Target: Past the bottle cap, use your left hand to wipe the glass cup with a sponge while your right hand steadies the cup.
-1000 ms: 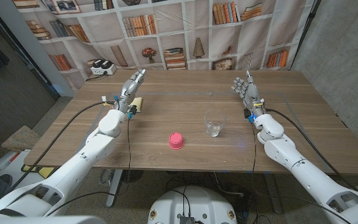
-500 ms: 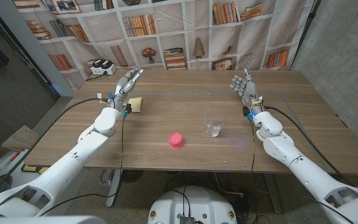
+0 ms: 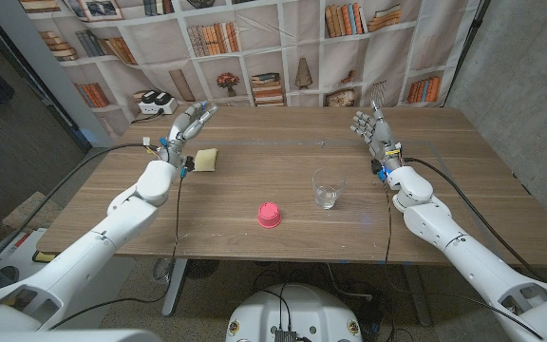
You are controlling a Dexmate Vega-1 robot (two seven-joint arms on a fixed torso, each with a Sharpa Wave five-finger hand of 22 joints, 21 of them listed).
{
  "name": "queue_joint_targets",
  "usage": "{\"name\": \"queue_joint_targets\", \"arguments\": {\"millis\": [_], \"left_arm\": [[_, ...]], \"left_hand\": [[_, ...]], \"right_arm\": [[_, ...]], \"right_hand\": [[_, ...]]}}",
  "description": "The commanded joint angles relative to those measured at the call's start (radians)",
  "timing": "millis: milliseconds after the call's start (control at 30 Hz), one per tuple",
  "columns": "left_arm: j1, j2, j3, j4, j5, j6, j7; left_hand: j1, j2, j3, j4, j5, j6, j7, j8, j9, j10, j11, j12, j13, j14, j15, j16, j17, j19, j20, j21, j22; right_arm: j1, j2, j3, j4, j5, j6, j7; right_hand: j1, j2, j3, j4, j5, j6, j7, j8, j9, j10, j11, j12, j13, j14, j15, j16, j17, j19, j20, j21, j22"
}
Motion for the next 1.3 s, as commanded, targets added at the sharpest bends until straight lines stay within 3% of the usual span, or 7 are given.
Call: {"name": "queue_joint_targets", "arguments": {"millis": [33,200,400,900,1300], "left_arm": [[-0.006,0.044,0.012,0.011,0.115,-0.012,0.050],[-0.038,0.049,0.017,0.087,0.102,-0.088,0.004],[-0.044,0.066,0.021,0.077,0.140,-0.039,0.018],[0.005,0.104,0.030,-0.049,0.306,0.204,0.169],[0.017,0.131,0.084,-0.151,0.472,0.446,0.234]], "left_hand": [[0.023,0.004,-0.002,-0.010,-0.004,0.035,-0.005,0.010,0.005,0.033,-0.011,0.002,0.006,0.028,-0.017,-0.004,0.002,0.018,-0.016,-0.001,0.001],[0.029,-0.003,-0.007,-0.014,-0.004,0.050,-0.010,0.010,0.005,0.048,-0.021,0.000,0.006,0.043,-0.020,-0.004,0.002,0.036,-0.020,0.002,0.001],[0.033,-0.011,-0.011,-0.018,-0.003,0.056,-0.008,0.008,0.005,0.052,-0.014,-0.003,0.006,0.050,-0.019,-0.005,0.002,0.041,-0.018,0.001,0.001],[0.066,-0.017,-0.010,-0.036,0.001,0.074,-0.014,0.007,0.006,0.070,-0.024,-0.006,0.007,0.067,-0.023,-0.007,0.001,0.053,-0.017,-0.001,0.002],[0.099,-0.020,-0.007,-0.053,0.006,0.085,-0.027,0.004,0.006,0.078,-0.042,-0.012,0.007,0.072,-0.034,-0.013,0.001,0.055,-0.018,-0.006,0.002]], "right_arm": [[-0.007,-0.006,-0.008,-0.022,-0.012,-0.022,-0.018],[-0.011,0.000,-0.010,-0.031,-0.016,-0.026,-0.033],[-0.017,-0.008,-0.010,-0.053,-0.027,-0.032,-0.046],[-0.028,-0.019,0.010,-0.066,-0.017,-0.015,-0.043],[-0.048,-0.035,0.031,-0.111,0.002,-0.038,-0.061]], "right_hand": [[0.014,0.004,0.004,-0.006,0.004,0.007,-0.001,0.006,0.004,0.009,-0.001,0.003,0.003,0.011,0.003,0.000,0.002,0.008,-0.019,-0.006,0.004],[0.015,0.005,0.004,-0.006,0.004,0.010,-0.001,0.006,0.004,0.010,-0.002,0.003,0.003,0.011,0.002,-0.001,0.002,0.009,-0.019,-0.008,0.004],[0.017,0.006,0.004,-0.007,0.004,0.012,-0.001,0.006,0.004,0.012,-0.002,0.003,0.003,0.013,0.001,-0.002,0.002,0.011,-0.019,-0.010,0.004],[0.019,0.008,0.002,-0.009,0.003,0.027,0.001,0.008,0.004,0.021,0.003,0.003,0.003,0.022,0.004,-0.001,0.002,0.018,-0.017,-0.015,0.004],[0.019,0.010,0.000,-0.009,0.003,0.038,0.003,0.009,0.004,0.026,0.005,0.003,0.003,0.027,0.005,-0.001,0.002,0.023,-0.014,-0.018,0.004]]}}
